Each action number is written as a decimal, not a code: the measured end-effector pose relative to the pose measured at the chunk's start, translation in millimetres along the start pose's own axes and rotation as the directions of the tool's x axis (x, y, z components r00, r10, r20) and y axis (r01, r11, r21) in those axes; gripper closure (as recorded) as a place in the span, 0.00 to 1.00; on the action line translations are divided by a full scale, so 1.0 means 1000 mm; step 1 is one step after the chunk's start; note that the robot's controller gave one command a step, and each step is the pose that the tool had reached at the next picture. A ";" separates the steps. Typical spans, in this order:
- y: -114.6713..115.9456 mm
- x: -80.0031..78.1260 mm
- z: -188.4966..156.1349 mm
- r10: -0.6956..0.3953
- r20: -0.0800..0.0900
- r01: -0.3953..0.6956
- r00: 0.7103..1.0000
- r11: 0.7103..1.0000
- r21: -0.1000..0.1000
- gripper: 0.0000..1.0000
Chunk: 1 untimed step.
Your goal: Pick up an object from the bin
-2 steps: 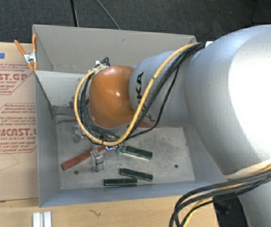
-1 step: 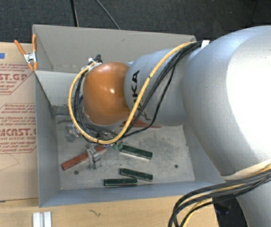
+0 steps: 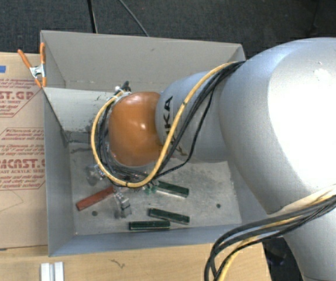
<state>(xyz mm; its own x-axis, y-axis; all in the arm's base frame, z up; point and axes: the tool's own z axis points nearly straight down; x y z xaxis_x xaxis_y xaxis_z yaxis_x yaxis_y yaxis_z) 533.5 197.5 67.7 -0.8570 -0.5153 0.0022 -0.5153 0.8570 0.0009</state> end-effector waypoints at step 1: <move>0.001 0.000 0.000 0.000 0.003 0.000 1.000 1.000 -0.001 0.00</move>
Offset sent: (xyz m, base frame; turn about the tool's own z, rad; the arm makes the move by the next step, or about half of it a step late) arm 0.0000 0.0000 0.0000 0.0000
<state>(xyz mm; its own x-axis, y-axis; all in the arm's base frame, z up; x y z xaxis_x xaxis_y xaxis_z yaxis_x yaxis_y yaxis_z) 533.3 198.6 67.4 -0.8572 -0.5149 -0.0011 -0.5149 0.8572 0.0018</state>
